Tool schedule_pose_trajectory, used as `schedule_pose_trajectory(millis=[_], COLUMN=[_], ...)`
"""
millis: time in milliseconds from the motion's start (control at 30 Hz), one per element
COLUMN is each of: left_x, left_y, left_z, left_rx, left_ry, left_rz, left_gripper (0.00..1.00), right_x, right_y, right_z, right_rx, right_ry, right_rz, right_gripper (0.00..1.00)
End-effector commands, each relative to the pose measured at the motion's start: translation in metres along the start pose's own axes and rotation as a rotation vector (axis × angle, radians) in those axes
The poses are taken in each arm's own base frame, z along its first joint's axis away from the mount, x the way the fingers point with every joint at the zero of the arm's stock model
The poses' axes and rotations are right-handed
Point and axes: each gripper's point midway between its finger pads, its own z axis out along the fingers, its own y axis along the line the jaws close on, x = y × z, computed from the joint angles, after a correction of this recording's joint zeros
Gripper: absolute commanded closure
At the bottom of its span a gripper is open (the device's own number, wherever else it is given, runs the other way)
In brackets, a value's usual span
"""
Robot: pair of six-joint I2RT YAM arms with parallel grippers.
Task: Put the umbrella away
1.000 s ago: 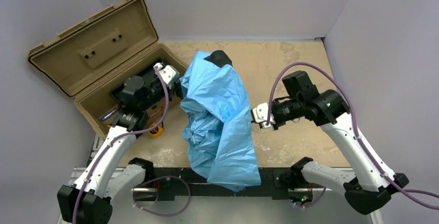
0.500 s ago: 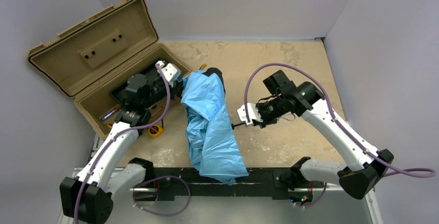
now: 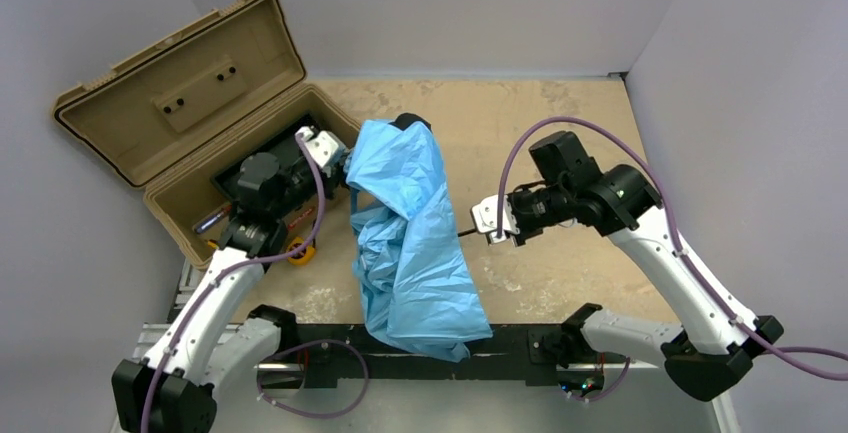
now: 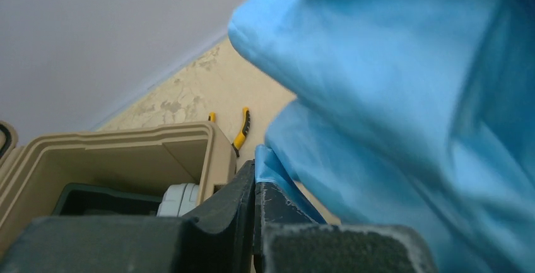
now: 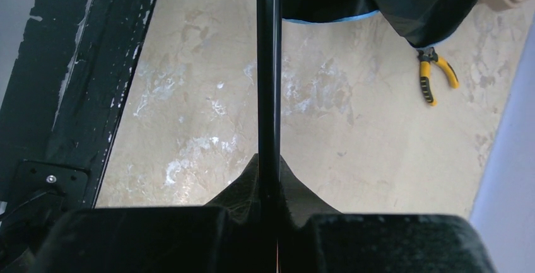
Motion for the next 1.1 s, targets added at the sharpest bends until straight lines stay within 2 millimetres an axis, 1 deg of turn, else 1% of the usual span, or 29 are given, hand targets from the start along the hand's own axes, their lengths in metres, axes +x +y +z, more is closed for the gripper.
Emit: schedule_pose_trajectory(millis=[0, 67, 133, 267, 367, 433, 533, 667, 733, 867, 967, 1067], left_x=[-0.016, -0.015, -0.012, -0.011, -0.004, 0.002, 0.002, -0.014, -0.025, -0.039, -0.04, -0.043], left_y=[0.003, 0.003, 0.004, 0.005, 0.005, 0.004, 0.005, 0.01, 0.011, 0.013, 0.009, 0.005], left_z=[-0.024, -0.026, -0.021, -0.011, -0.01, -0.011, -0.009, 0.0, 0.004, 0.011, 0.017, 0.018], left_rx=[-0.065, -0.075, -0.068, -0.053, -0.055, -0.06, -0.065, -0.069, -0.059, -0.041, -0.008, 0.018], left_ry=[-0.07, -0.072, -0.067, -0.065, -0.053, -0.044, -0.056, -0.109, -0.142, -0.191, -0.204, -0.235], left_rz=[0.074, 0.076, 0.067, 0.028, 0.015, 0.01, -0.001, -0.02, -0.023, -0.035, -0.051, -0.044], left_gripper=[1.0, 1.0, 1.0, 1.0, 1.0, 1.0, 1.0, 1.0, 1.0, 1.0, 1.0, 1.0], right_x=[-0.026, -0.026, -0.031, -0.047, -0.059, -0.061, -0.053, -0.039, -0.029, -0.018, -0.014, -0.003], right_y=[0.0, 0.007, 0.009, 0.0, -0.004, -0.005, 0.002, 0.024, 0.03, 0.03, 0.024, 0.021], right_z=[-0.013, -0.009, -0.01, -0.017, -0.025, -0.026, -0.016, 0.011, 0.021, 0.031, 0.035, 0.043], right_rx=[0.044, 0.017, 0.006, 0.019, 0.038, 0.039, 0.003, -0.109, -0.144, -0.162, -0.15, -0.152], right_ry=[-0.095, -0.11, -0.137, -0.181, -0.209, -0.216, -0.211, -0.202, -0.175, -0.144, -0.127, -0.083], right_rz=[-0.032, -0.027, -0.034, -0.052, -0.069, -0.068, -0.056, -0.014, 0.004, 0.009, 0.026, 0.06], right_gripper=[1.0, 1.0, 1.0, 1.0, 1.0, 1.0, 1.0, 1.0, 1.0, 1.0, 1.0, 1.0])
